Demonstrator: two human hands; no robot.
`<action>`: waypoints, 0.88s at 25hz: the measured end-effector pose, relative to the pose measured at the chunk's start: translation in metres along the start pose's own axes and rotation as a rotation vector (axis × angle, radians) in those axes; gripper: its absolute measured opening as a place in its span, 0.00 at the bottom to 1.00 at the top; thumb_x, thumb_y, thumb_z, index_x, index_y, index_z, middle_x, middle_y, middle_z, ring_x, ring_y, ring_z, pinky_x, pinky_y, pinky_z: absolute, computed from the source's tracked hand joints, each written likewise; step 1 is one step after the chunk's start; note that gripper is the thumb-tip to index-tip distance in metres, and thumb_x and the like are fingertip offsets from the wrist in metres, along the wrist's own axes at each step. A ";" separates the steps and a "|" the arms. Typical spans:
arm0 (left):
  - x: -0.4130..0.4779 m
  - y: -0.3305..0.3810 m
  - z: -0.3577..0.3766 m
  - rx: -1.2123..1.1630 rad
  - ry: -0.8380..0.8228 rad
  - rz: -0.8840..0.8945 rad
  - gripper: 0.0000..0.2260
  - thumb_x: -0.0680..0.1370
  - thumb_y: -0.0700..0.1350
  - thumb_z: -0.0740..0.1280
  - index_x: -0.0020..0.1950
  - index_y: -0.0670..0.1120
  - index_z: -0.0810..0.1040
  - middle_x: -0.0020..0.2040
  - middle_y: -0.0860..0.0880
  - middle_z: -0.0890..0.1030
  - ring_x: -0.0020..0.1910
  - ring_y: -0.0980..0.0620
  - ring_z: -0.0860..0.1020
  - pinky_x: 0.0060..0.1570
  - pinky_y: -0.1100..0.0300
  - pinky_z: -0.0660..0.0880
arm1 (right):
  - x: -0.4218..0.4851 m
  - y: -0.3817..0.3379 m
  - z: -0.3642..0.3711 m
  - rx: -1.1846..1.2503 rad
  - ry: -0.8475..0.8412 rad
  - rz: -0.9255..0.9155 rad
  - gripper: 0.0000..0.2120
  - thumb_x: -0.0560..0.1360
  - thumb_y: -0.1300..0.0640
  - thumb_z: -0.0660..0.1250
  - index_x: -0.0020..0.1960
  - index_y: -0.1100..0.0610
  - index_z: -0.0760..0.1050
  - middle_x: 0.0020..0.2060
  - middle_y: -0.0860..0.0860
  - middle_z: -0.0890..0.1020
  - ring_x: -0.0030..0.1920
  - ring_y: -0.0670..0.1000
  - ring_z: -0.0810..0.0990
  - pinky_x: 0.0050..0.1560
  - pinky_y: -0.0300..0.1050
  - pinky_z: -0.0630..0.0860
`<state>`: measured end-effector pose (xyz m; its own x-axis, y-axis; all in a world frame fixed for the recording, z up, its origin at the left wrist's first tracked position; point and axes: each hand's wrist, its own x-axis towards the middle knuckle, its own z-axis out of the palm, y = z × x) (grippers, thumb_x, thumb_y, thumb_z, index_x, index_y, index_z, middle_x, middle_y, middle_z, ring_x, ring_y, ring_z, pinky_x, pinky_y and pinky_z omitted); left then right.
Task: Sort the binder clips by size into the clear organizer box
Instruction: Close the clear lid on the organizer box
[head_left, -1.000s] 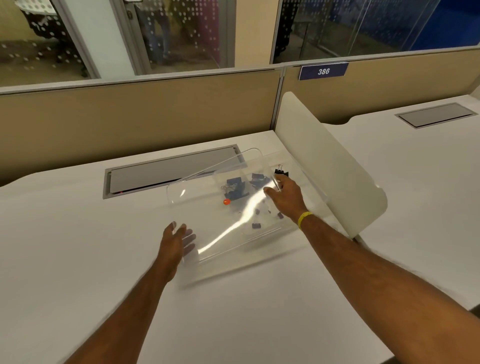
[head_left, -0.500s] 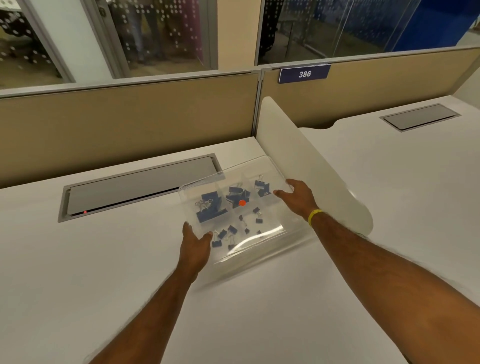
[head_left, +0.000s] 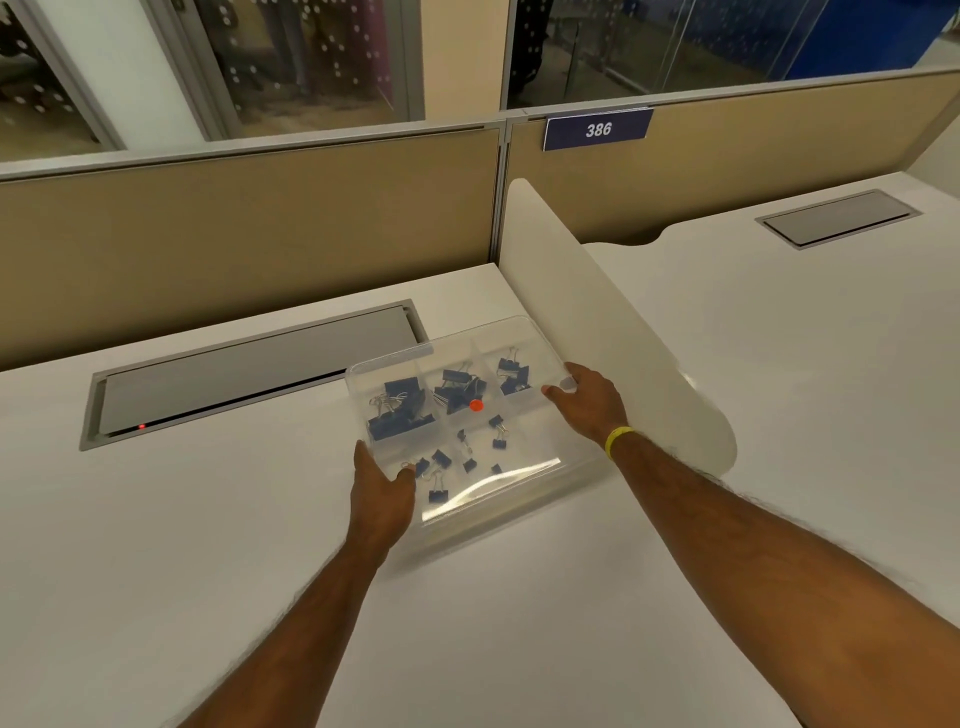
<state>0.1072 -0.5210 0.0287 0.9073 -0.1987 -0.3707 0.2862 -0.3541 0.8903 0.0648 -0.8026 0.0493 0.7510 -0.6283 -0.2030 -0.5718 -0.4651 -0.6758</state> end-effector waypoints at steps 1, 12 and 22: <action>0.002 -0.001 -0.001 -0.001 0.005 0.009 0.24 0.77 0.43 0.69 0.70 0.50 0.63 0.60 0.48 0.75 0.58 0.42 0.78 0.60 0.41 0.75 | -0.002 0.003 0.001 0.008 0.009 -0.005 0.32 0.76 0.46 0.68 0.74 0.59 0.65 0.66 0.56 0.76 0.65 0.56 0.75 0.66 0.47 0.69; 0.020 0.003 -0.002 0.293 0.099 0.179 0.40 0.71 0.55 0.74 0.75 0.46 0.57 0.72 0.44 0.67 0.69 0.41 0.69 0.65 0.41 0.71 | -0.014 0.023 0.017 -0.177 0.016 -0.112 0.31 0.81 0.41 0.54 0.78 0.56 0.55 0.70 0.56 0.72 0.67 0.57 0.74 0.67 0.51 0.70; 0.027 -0.014 0.006 0.705 0.151 0.335 0.42 0.75 0.68 0.57 0.80 0.46 0.47 0.81 0.49 0.46 0.79 0.44 0.47 0.73 0.43 0.54 | -0.008 0.029 0.025 -0.312 0.046 -0.275 0.30 0.82 0.45 0.52 0.79 0.53 0.48 0.79 0.49 0.54 0.76 0.52 0.61 0.72 0.49 0.62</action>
<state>0.1258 -0.5265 0.0051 0.9569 -0.2891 -0.0280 -0.2263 -0.8023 0.5523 0.0500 -0.7957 0.0137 0.8782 -0.4782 -0.0083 -0.4299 -0.7816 -0.4519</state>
